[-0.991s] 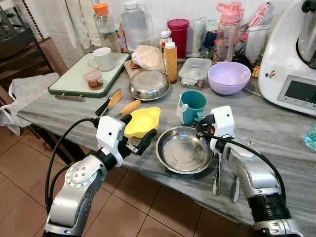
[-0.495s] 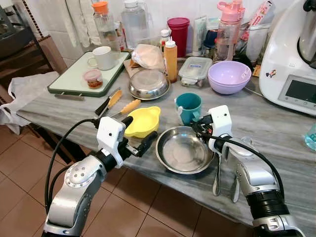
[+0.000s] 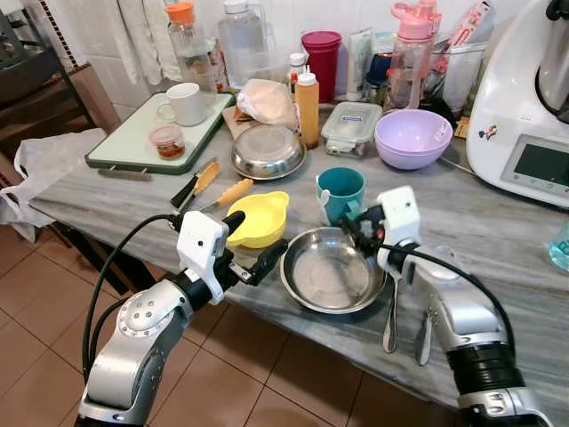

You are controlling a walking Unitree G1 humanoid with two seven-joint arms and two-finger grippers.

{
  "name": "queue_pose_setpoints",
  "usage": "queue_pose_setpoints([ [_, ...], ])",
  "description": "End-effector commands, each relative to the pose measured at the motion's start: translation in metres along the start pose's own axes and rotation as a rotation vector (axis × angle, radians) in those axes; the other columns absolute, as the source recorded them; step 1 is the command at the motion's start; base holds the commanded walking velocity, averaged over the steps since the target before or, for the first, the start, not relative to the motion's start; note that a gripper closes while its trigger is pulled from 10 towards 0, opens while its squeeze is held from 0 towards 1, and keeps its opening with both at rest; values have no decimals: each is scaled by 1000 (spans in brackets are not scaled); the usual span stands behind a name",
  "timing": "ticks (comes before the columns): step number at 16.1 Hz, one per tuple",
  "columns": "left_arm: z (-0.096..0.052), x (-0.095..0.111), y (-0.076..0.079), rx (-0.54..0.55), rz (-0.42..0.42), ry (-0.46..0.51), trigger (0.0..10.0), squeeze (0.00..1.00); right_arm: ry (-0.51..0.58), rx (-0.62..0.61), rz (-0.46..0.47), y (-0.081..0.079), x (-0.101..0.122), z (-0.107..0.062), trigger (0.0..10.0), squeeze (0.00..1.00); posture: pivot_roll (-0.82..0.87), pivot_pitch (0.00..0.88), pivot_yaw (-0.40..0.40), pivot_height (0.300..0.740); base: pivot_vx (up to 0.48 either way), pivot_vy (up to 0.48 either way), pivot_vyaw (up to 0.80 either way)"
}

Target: Setting the table

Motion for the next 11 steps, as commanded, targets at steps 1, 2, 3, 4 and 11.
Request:
queue_pose_setpoints([
  [1, 0, 1, -3, 0, 10, -10, 10000, 0, 50, -31, -36, 4, 14, -3, 10000, 1000, -83, 7, 101, 740, 0, 0, 0],
  [2, 0, 1, -3, -6, 7, -9, 10000, 0, 76, -52, -54, 6, 21, -6, 10000, 1000, -84, 5, 101, 740, 0, 0, 0],
  [3, 1, 1, -2, -15, 1, -8, 10000, 0, 94, -68, -59, 8, 26, -9, 10000, 1000, -92, 0, 100, 740, 0, 0, 0],
  [4, 2, 1, -1, -29, -5, -7, 10000, 0, 116, -86, -86, 8, 31, -13, 10000, 1000, -92, 0, 100, 740, 0, 0, 0],
  [11, 3, -4, 7, -144, -29, -51, 10000, 0, 152, -168, -89, 8, 36, -35, 10000, 1000, -114, 0, 98, 740, 0, 0, 0],
])
Point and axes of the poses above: a point about 5 cm out from each wrist's last joint towards the gripper, its own z axis pointing out of the wrist towards the gripper, its own x axis along the axis of the wrist's last joint, y = z × x, the point moved 3 cm from there along z, pointing out of the wrist towards the gripper, and after that the axes turned 6 degrees about -z, right-handed, at the moved point
